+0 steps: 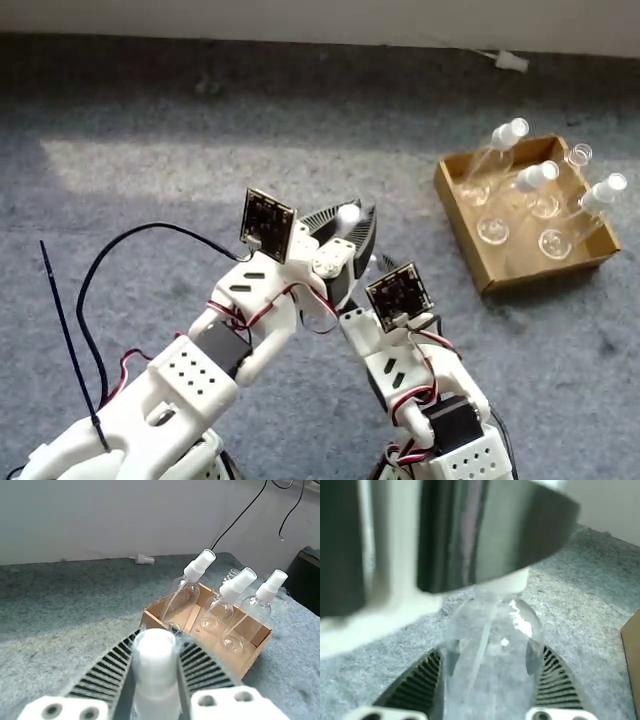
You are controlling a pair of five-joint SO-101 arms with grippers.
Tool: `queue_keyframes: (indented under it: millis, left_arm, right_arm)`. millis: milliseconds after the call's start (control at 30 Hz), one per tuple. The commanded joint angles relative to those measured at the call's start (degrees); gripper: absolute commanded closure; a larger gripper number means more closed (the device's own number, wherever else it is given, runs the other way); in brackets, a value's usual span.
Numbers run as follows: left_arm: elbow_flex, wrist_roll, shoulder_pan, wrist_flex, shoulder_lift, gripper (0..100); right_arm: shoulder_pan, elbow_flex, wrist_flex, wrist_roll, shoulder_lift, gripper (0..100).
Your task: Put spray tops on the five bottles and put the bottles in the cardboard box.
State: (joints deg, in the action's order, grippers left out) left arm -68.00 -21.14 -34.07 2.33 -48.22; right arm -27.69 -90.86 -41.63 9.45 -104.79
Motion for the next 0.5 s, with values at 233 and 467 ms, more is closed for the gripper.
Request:
queue_keyframes:
  millis: [233, 467]
  left_arm:
    - [-0.9, 0.2, -1.7, -0.5, -0.8, 99]
    - [-0.6, 0.3, -1.6, -3.9, -0.8, 81]
  right_arm:
    - [2.0, 4.5, 0.1, -1.3, -0.7, 86.8]
    - [2.1, 4.5, 0.1, -1.3, -0.7, 86.8]
